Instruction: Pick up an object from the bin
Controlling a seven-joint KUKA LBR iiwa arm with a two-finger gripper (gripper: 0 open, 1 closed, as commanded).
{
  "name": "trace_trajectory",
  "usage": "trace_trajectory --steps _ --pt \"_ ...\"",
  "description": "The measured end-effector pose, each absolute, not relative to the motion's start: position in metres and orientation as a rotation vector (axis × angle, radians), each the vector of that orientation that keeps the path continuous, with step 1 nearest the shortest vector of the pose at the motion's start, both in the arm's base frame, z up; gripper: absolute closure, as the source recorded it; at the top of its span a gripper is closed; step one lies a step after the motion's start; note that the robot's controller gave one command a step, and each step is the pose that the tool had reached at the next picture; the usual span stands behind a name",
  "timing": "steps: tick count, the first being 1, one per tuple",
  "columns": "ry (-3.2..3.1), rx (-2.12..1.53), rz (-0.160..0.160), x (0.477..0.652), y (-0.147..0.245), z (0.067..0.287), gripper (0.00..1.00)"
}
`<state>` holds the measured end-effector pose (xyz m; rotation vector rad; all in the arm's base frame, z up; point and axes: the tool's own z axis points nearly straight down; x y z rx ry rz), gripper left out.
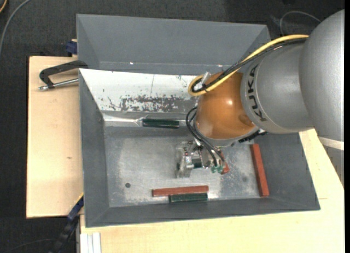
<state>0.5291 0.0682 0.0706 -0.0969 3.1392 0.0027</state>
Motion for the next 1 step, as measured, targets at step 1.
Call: trace_trajectory --steps 1 --pt "3.135 0.036 0.003 0.5223 0.0456 0.2182 1.00"
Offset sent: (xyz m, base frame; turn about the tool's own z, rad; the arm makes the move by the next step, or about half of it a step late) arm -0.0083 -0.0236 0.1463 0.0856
